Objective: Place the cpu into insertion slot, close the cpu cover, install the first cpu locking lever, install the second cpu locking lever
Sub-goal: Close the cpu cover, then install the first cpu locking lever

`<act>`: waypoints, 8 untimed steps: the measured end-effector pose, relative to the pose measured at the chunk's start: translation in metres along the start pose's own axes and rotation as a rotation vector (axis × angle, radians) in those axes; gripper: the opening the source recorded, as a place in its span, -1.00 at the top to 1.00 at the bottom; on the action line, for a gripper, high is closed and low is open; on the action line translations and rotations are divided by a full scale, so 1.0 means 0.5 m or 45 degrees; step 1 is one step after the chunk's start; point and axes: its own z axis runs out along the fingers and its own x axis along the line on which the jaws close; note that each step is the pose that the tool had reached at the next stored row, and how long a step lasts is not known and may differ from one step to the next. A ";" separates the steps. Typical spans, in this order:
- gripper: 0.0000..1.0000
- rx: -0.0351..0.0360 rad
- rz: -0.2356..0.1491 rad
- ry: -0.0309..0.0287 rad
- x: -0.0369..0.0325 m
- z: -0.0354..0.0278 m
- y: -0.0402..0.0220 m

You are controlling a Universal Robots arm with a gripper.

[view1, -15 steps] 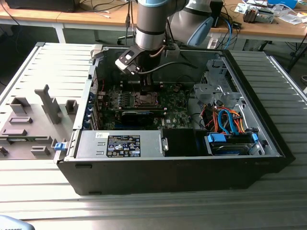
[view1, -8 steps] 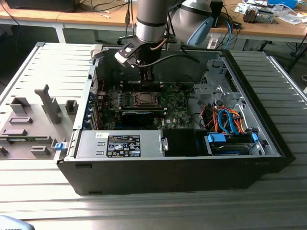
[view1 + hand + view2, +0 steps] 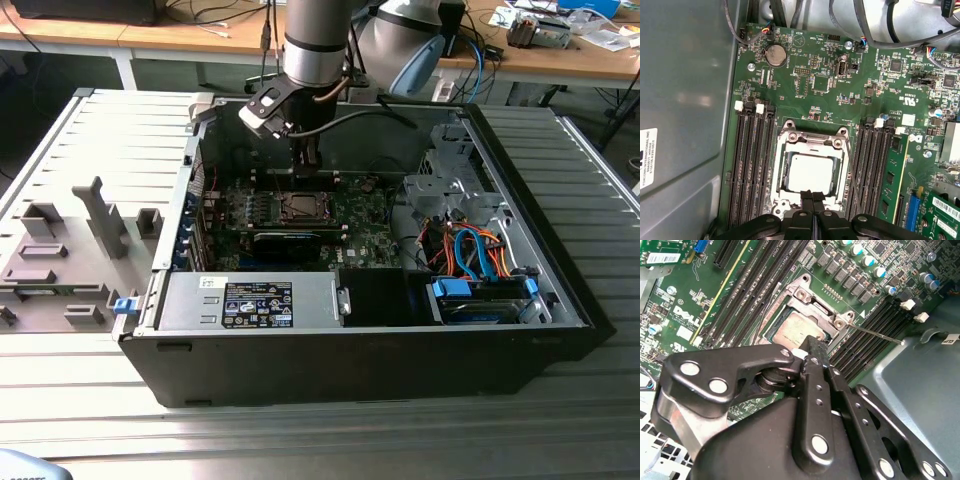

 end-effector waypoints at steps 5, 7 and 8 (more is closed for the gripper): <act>0.79 0.0000 0.000 0.0000 0.000 0.000 0.000; 0.79 0.0000 0.000 0.0000 0.000 0.000 0.000; 0.79 0.0000 0.000 0.0001 0.000 0.000 0.000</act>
